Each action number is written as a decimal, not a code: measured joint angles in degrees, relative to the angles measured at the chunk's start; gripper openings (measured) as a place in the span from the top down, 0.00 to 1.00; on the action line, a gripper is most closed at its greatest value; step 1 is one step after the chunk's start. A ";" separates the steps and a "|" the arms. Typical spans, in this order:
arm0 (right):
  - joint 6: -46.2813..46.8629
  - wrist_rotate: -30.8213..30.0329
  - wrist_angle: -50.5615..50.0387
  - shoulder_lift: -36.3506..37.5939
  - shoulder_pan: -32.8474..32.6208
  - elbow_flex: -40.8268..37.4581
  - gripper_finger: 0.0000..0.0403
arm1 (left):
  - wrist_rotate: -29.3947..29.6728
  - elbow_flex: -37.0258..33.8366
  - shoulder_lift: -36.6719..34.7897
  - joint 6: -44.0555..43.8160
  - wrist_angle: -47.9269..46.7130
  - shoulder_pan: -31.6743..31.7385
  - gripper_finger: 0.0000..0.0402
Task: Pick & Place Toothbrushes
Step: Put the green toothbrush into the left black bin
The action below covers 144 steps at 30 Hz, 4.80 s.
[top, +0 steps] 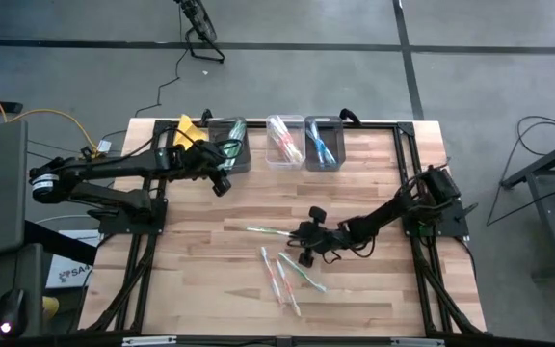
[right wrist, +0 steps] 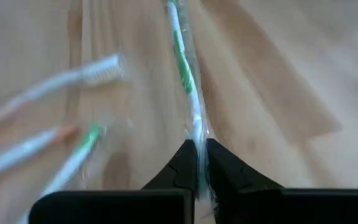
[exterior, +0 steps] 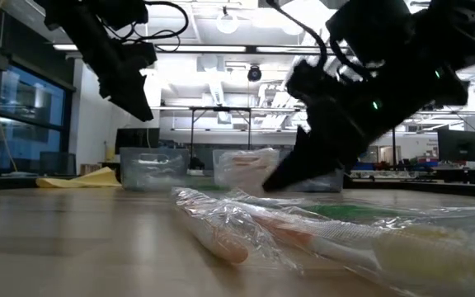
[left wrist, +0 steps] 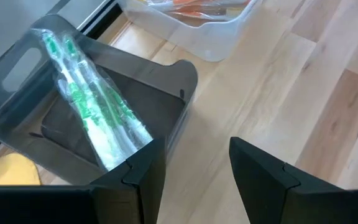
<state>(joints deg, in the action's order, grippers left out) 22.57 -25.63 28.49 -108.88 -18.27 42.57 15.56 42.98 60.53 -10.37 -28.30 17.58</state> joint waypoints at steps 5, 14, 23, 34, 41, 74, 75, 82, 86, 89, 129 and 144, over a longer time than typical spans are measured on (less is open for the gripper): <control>-3.29 0.12 -3.26 5.43 2.28 0.00 0.97 | -2.63 0.00 0.00 3.08 1.80 0.00 0.58; -6.36 3.27 -9.04 14.23 9.31 0.31 0.97 | -17.37 0.01 1.39 15.49 8.60 -0.37 0.58; -6.36 7.63 -11.63 14.42 15.59 4.80 0.98 | -17.52 -0.04 5.32 32.36 11.35 -7.10 0.58; -7.32 10.22 -12.52 14.39 16.89 7.56 0.98 | -3.89 -0.02 8.41 36.06 11.65 -11.02 0.58; -4.16 11.67 -15.22 14.39 16.73 7.58 0.98 | -1.76 -0.02 8.39 36.81 13.39 -10.88 0.58; -7.42 8.03 -12.79 14.49 16.83 7.58 0.81 | -5.07 0.04 8.37 29.94 6.99 -10.86 0.96; -7.40 8.23 -13.22 14.83 16.84 7.58 0.77 | -4.96 0.06 8.37 29.43 6.65 -10.86 0.96; -7.37 9.42 -15.98 20.20 16.73 7.52 0.47 | 3.35 0.04 8.31 23.71 3.86 -10.78 0.96; -7.27 7.18 -18.88 24.63 16.52 7.57 0.37 | 9.01 0.07 7.07 17.97 3.10 -9.60 0.96; -7.70 4.05 -21.43 27.15 16.19 7.54 0.34 | 10.18 0.07 6.35 9.68 1.95 -6.46 0.96; -8.92 0.46 -23.61 28.54 15.64 7.54 0.33 | -2.98 0.02 13.27 -16.94 2.86 17.68 0.71; -8.92 0.43 -23.69 28.54 15.68 7.54 0.33 | -6.03 4.00 14.49 -7.28 7.89 17.70 0.78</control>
<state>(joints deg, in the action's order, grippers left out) 13.65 -25.19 4.80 -80.34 -2.59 50.11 9.53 46.98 75.02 -17.65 -20.41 35.29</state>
